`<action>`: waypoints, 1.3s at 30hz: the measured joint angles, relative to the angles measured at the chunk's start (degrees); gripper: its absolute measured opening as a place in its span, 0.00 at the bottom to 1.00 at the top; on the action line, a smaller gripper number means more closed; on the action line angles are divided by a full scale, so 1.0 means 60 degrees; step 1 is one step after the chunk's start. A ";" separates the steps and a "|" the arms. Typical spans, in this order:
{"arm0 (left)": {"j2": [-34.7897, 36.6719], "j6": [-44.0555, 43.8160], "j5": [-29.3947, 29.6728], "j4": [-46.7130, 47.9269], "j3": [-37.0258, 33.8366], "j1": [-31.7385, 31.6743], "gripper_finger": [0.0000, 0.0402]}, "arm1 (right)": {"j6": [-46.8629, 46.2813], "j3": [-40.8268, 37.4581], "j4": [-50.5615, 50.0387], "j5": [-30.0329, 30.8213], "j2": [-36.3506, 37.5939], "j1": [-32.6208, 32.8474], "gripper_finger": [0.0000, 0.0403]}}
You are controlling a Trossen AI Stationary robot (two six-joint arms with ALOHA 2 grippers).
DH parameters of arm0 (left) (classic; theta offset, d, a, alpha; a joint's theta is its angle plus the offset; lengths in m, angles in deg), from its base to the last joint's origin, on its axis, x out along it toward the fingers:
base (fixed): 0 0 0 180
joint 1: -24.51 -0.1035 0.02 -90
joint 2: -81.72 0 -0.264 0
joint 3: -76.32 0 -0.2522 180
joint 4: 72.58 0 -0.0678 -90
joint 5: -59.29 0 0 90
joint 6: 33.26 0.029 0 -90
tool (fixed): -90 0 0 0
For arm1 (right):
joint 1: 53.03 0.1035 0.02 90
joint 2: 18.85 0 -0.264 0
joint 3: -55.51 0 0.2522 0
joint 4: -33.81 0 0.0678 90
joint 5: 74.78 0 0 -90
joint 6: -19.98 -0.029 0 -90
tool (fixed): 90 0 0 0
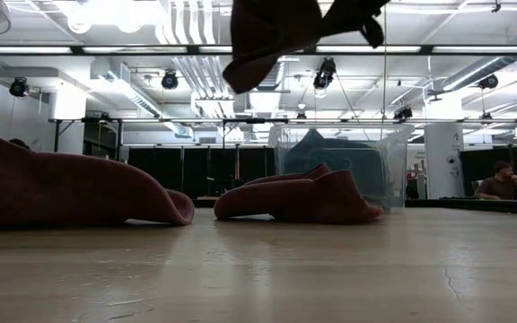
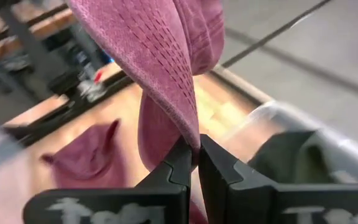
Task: Pick & Place hat
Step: Put the bottom red cap into the bottom transparent bin
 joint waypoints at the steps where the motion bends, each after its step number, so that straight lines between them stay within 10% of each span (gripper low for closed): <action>1: -0.0054 0.0117 0.0295 0.0341 0.0172 0.0059 0.28 | -0.0087 0.0000 -0.0032 -0.0319 -0.0114 -0.0041 0.03; 15: -0.1428 0.0102 0.0840 0.3457 0.2075 0.0214 0.28 | -0.1097 0.0000 -0.0078 -0.3259 -0.1886 -0.0123 0.03; 25: -0.2921 0.0728 0.2508 0.4396 0.2967 0.0236 0.28 | -0.1250 0.0000 0.0194 -0.3928 -0.1927 -0.0146 0.03; 39: -0.3147 0.0816 0.2192 0.5141 0.3390 0.0356 0.28 | -0.0995 0.0000 0.0193 -0.4042 -0.1916 -0.0128 0.03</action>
